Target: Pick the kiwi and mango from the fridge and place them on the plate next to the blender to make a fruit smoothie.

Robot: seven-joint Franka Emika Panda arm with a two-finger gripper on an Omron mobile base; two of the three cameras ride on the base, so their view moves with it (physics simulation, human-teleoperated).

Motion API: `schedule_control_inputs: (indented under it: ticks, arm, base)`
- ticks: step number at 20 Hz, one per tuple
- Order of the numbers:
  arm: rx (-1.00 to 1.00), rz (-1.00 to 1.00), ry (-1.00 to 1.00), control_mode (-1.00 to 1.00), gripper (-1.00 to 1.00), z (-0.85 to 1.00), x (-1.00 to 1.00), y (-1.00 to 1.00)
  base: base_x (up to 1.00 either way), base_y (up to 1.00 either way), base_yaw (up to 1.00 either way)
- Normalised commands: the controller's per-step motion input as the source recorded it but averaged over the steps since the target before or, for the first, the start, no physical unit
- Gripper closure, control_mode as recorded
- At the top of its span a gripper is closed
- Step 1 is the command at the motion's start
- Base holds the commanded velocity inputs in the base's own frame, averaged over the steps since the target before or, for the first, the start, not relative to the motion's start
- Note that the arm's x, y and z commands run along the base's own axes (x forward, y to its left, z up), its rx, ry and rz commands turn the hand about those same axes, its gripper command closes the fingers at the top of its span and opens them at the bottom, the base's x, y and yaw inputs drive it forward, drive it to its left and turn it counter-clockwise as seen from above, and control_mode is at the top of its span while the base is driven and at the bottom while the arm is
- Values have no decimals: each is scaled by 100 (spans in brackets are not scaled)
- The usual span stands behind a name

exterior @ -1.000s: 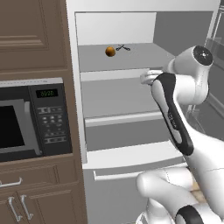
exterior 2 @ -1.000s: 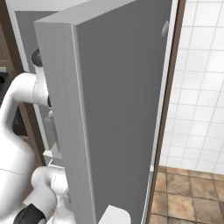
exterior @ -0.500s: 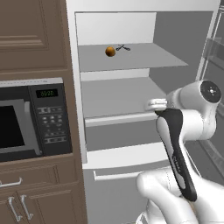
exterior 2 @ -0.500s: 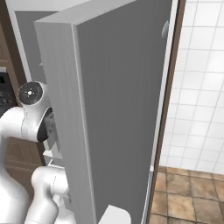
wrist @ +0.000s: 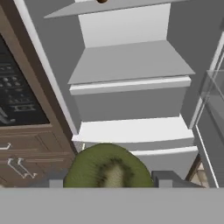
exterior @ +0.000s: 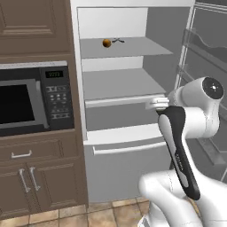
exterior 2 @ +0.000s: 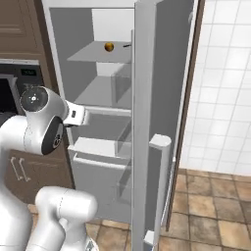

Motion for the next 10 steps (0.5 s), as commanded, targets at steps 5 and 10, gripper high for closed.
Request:
schedule_control_inputs:
  ticks: [5, 10]
  arm:
    - [0, 0, 0, 100, 100, 0, 0, 0]
    - [0, 0, 0, 100, 100, 0, 0, 0]
  base:
    - [-87, 6, -20]
    - [-66, 19, -13]
